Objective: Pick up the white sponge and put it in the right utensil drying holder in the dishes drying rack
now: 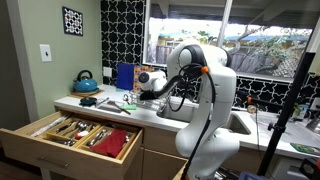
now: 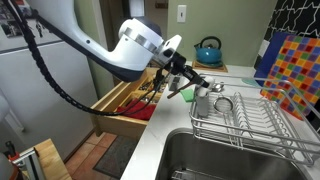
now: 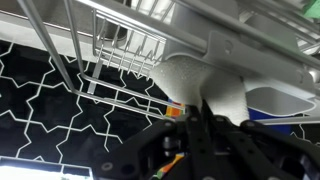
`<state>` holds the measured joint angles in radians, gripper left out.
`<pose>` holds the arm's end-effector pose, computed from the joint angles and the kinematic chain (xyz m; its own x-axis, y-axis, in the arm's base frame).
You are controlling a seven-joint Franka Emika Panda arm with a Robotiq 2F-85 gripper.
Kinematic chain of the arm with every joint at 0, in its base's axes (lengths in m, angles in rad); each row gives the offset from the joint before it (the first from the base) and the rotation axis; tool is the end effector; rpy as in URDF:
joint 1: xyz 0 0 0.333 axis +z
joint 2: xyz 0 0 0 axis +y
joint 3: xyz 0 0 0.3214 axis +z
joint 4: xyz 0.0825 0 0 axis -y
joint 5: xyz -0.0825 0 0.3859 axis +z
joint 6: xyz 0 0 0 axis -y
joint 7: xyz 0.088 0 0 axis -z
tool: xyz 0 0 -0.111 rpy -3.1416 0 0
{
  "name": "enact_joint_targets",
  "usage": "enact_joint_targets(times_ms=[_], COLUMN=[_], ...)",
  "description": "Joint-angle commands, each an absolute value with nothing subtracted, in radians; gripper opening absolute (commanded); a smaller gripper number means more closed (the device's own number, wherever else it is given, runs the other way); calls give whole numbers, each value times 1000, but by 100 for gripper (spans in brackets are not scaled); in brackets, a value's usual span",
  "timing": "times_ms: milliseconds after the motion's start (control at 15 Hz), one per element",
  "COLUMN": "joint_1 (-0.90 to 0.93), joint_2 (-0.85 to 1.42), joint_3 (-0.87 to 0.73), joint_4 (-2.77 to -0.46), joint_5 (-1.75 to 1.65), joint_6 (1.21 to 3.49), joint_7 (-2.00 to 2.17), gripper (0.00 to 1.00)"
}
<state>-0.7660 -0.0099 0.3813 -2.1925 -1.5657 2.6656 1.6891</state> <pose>0.5262 -0.1832 0.4209 0.4478 -0.2966 0.8435 -0.7412 -0.6508 0.1646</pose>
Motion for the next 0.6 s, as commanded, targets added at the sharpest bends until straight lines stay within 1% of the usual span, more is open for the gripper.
enact_joint_targets(times_ms=[0, 67, 133, 200, 267, 333, 400, 467, 533], joint_1=[-727, -699, -539, -514, -611, -586, -586, -586, -446], joint_2=[0, -3, -6, -7, -11, -11, -12, -6, -1], joint_3=[357, 330, 169, 143, 238, 215, 218, 218, 77], joint_4=[-2228, -2228, -2224, -2220, -2218, -2216, -2218, -2223, -2232], joint_5=[-1522, -1523, -1516, -1510, -1513, -1511, -1514, -1508, -1487], joint_6=[2641, 2649, 2662, 2666, 2666, 2670, 2660, 2659, 2657], joint_7=[1681, 1678, 1667, 1665, 1675, 1677, 1685, 1671, 1643], gripper=[4, 4, 5, 21, 18, 22, 14, 9, 6])
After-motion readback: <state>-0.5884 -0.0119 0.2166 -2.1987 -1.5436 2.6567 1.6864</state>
